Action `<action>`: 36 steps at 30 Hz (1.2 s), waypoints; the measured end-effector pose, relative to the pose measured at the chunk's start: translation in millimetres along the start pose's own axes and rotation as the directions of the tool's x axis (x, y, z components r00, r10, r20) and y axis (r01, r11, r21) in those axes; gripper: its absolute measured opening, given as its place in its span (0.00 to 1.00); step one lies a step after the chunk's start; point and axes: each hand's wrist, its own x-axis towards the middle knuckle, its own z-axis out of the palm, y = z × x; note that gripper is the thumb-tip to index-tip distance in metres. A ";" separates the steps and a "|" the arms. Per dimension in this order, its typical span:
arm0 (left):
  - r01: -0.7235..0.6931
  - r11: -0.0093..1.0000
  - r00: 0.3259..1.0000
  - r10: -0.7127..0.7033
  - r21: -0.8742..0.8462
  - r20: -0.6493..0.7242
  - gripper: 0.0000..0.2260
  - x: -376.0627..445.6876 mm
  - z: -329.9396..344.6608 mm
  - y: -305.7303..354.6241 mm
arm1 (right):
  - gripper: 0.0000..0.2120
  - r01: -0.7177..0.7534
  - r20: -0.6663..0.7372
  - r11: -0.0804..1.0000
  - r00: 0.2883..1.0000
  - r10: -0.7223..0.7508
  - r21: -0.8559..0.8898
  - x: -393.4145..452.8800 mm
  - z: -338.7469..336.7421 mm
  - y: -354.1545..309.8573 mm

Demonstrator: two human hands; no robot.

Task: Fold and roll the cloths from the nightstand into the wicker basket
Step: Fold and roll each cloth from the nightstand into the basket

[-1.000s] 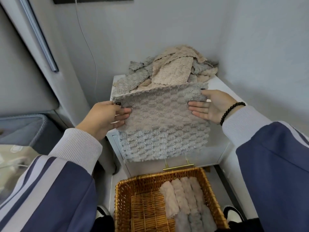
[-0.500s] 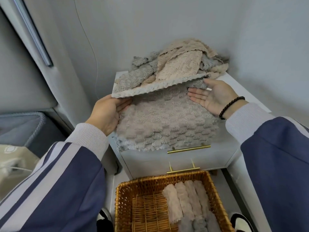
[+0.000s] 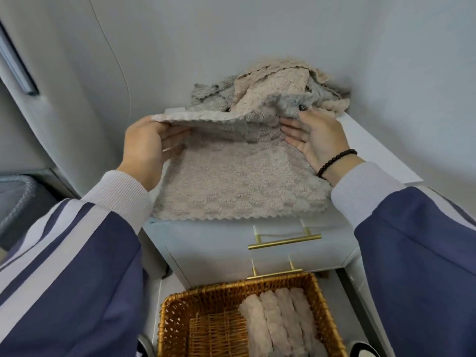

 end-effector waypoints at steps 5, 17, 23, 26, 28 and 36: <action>0.044 0.999 0.998 -0.044 -0.012 0.040 0.17 1.4 1.4 -1.4 | 0.10 0.004 -0.008 1.000 1.000 -0.003 0.012 -3.7 2.6 -5.0; 0.217 0.976 0.972 -0.218 0.017 0.084 0.17 -37.2 -26.5 13.9 | 0.06 -0.198 -0.100 0.929 0.979 0.176 -0.313 -51.4 -9.0 -52.4; 0.129 0.981 0.991 -0.133 0.144 0.016 0.05 -61.6 -31.9 7.7 | 0.08 -0.275 -0.115 0.890 0.961 0.250 -0.363 -95.3 -8.2 -56.0; 0.082 0.972 0.995 -0.091 0.221 0.034 0.07 -67.0 -32.4 10.6 | 0.11 -0.320 -0.136 0.874 0.947 0.290 -0.365 -113.5 -14.3 -42.4; 0.040 0.952 0.997 -0.059 0.305 0.052 0.08 -71.1 -35.3 9.1 | 0.14 -0.325 -0.143 0.855 0.946 0.292 -0.403 -122.6 -19.0 -34.1; 0.005 0.849 0.997 -0.047 0.528 0.066 0.19 -80.5 -54.8 2.8 | 0.23 -0.208 -0.111 0.779 0.978 0.177 -0.591 -148.6 -12.9 -19.0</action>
